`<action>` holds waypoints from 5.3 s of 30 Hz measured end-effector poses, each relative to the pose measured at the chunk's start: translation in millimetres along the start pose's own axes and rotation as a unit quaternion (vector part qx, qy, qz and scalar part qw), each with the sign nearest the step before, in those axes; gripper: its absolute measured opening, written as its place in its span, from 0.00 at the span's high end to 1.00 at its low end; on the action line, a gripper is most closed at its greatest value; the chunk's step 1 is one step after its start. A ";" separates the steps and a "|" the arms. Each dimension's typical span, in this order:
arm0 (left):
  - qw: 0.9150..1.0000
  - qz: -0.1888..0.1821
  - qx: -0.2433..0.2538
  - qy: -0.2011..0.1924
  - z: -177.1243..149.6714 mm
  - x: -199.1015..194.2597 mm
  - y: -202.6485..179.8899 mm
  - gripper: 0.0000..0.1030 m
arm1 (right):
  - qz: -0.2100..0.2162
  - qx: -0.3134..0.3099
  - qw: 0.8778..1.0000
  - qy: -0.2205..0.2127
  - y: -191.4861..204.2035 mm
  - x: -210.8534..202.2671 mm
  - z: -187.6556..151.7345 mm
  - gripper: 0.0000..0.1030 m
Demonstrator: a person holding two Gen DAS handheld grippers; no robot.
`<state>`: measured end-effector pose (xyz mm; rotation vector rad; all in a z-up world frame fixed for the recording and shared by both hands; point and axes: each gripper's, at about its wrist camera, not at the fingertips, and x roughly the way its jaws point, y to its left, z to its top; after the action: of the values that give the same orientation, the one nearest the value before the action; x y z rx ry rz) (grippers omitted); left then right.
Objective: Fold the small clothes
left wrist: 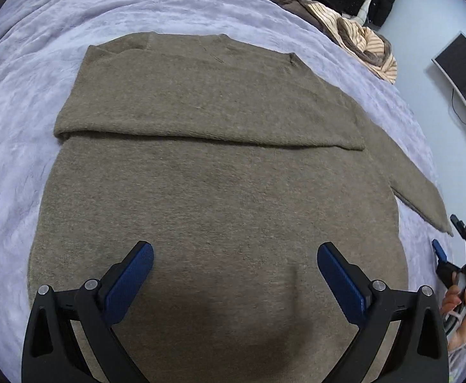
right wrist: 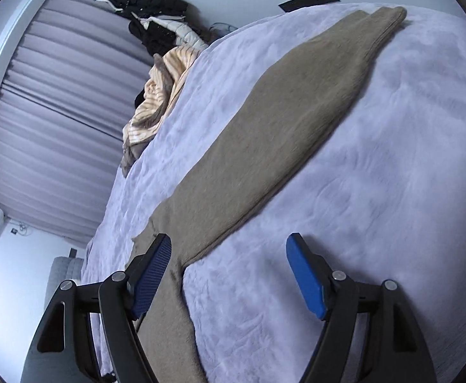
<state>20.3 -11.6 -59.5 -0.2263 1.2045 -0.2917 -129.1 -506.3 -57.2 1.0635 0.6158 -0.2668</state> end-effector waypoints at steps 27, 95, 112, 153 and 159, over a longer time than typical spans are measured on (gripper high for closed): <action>0.996 0.017 0.061 -0.067 37.5 0.0 -43.2 0.00 | 0.160 -0.004 0.987 -0.008 48.4 60.1 68.8 0.93; 0.989 0.102 -0.030 -0.104 88.9 4.9 92.0 0.00 | 0.012 -0.156 0.970 0.186 106.3 167.9 -64.2 0.91; 0.989 0.126 0.004 -0.080 102.4 40.9 87.5 0.00 | -0.034 -0.223 0.961 0.160 118.9 169.1 -73.4 0.95; 0.987 0.149 0.027 -0.045 -37.6 -47.0 71.5 0.00 | -0.027 -0.281 0.943 0.177 129.6 45.9 -148.1 0.53; 0.987 0.151 0.023 -0.046 -74.8 -61.5 77.9 0.00 | -0.020 -0.278 0.944 0.180 115.0 19.1 -169.1 0.53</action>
<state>-62.3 81.2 -56.3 -0.0153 1.1213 -0.0430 -115.4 -302.0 -41.6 0.5512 0.9738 0.0740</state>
